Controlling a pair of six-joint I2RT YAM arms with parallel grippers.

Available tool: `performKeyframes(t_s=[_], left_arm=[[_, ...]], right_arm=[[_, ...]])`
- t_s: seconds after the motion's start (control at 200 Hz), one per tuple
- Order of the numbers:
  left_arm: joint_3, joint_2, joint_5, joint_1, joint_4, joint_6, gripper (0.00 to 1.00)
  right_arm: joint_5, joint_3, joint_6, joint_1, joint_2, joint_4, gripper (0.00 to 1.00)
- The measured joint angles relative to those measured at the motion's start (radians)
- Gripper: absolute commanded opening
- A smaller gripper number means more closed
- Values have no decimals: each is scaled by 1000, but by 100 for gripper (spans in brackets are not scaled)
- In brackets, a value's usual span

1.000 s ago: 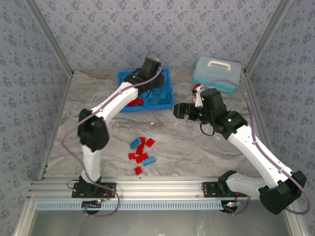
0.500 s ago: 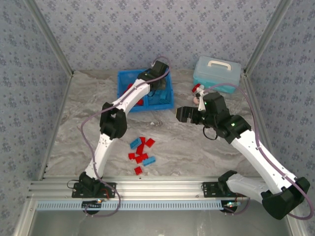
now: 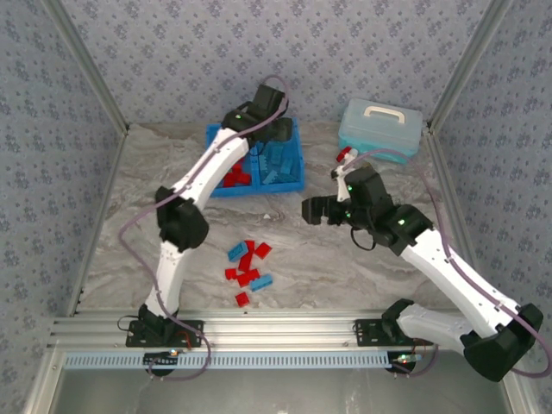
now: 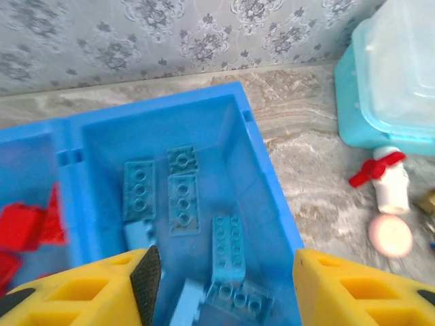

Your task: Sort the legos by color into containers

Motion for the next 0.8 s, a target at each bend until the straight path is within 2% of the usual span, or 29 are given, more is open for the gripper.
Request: performKeyframes(t_s=[0.2,0.355,0.52,0.685,0.799], left_arm=[[-456,-542,47,0,71,127,66],[-748,-866,47,1,81,182,77],[-1023,-1058,14,22,29,164,99],[-1192,-1185,10,65,-6,89,99],[-1229,-1234,21,97,-5,49,99]], right_arm=[[47,11,-150,212,215,5,100],[76,21,-238,292,421,32,100],[87,55,-296,307,578,55,98],[87,111,-341,315,702,95,93],[87,158,-362,317,789,129,75]])
